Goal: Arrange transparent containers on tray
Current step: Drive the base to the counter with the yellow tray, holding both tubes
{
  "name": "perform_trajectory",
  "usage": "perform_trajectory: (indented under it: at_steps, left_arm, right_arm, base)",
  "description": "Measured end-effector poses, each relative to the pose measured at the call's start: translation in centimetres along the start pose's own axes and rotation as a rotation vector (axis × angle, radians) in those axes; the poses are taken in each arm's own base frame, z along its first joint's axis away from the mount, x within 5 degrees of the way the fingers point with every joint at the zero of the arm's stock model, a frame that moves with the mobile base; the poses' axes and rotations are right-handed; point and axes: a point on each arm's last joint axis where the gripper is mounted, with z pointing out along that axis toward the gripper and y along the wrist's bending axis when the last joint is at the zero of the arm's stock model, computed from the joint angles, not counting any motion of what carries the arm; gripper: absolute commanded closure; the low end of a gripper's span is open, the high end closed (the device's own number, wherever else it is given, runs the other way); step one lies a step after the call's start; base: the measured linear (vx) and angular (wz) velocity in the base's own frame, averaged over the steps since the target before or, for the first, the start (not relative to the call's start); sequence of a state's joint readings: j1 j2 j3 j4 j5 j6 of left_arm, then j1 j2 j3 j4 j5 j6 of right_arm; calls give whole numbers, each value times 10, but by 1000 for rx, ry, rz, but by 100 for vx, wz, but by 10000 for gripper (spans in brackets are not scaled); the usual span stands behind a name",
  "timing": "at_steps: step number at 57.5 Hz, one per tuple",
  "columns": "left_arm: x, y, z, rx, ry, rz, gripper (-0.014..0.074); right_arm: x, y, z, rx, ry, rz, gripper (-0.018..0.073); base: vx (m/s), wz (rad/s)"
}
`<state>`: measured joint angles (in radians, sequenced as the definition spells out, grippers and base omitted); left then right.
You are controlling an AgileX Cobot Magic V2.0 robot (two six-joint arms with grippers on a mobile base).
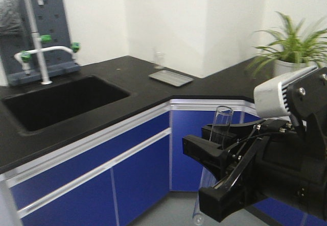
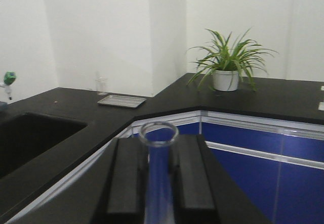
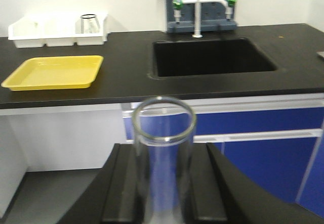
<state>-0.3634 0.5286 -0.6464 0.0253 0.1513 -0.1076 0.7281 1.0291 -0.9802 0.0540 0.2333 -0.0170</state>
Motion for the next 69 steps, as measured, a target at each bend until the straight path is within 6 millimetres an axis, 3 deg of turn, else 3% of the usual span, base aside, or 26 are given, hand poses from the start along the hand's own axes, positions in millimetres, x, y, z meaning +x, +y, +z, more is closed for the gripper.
perform_trajectory:
  at_steps: [69]
  left_arm:
    - [0, 0, 0, 0, 0, 0, 493]
  right_arm:
    - [0, 0, 0, 0, 0, 0, 450]
  base:
    - [13, 54]
